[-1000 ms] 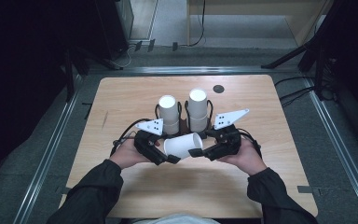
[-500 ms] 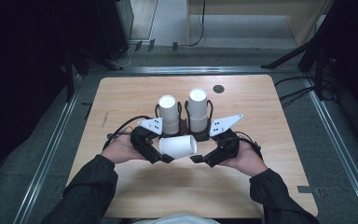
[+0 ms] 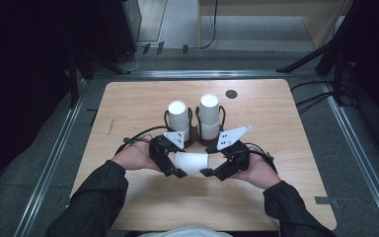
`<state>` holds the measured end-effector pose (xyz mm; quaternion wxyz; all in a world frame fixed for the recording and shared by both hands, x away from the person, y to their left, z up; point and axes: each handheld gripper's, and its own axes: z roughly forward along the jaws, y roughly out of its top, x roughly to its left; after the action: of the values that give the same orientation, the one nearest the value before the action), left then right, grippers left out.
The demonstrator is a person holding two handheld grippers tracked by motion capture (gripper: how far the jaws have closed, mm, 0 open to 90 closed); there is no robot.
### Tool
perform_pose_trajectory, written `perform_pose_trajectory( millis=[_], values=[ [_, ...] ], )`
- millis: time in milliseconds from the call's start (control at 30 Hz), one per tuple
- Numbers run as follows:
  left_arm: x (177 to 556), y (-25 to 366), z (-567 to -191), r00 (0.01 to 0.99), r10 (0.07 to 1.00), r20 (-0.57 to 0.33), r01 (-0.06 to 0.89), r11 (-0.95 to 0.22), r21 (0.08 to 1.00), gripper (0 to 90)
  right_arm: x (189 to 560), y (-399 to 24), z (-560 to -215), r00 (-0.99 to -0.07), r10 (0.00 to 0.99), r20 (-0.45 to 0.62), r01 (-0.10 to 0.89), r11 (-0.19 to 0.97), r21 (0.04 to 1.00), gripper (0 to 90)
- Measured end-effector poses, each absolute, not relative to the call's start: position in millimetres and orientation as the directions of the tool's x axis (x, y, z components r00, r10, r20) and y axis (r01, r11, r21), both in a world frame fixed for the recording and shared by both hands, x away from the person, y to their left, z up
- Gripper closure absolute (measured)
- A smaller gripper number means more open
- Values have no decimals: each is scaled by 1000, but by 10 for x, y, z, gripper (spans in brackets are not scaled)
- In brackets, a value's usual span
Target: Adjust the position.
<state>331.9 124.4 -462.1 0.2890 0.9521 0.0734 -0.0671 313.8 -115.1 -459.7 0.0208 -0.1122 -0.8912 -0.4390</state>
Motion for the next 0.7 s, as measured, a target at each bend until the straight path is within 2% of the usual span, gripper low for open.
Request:
perform_pose_trajectory(
  millis=[233, 500, 700],
  values=[
    [3305, 1143, -4669, 980, 74, -187, 159, -854, 496, 225, 3128, -1065, -4681, -976, 163, 143, 214, 628, 748, 243],
    [3297, 1110, -4696, 979, 61, -196, 152, -858, 491, 222, 3105, -949, -4763, -982, 133, 133, 188, 671, 717, 268],
    [3291, 1108, -4699, 980, 57, -190, 146, -856, 495, 220, 3086, -921, -4778, -984, 118, 132, 177, 685, 707, 324]
  ],
)
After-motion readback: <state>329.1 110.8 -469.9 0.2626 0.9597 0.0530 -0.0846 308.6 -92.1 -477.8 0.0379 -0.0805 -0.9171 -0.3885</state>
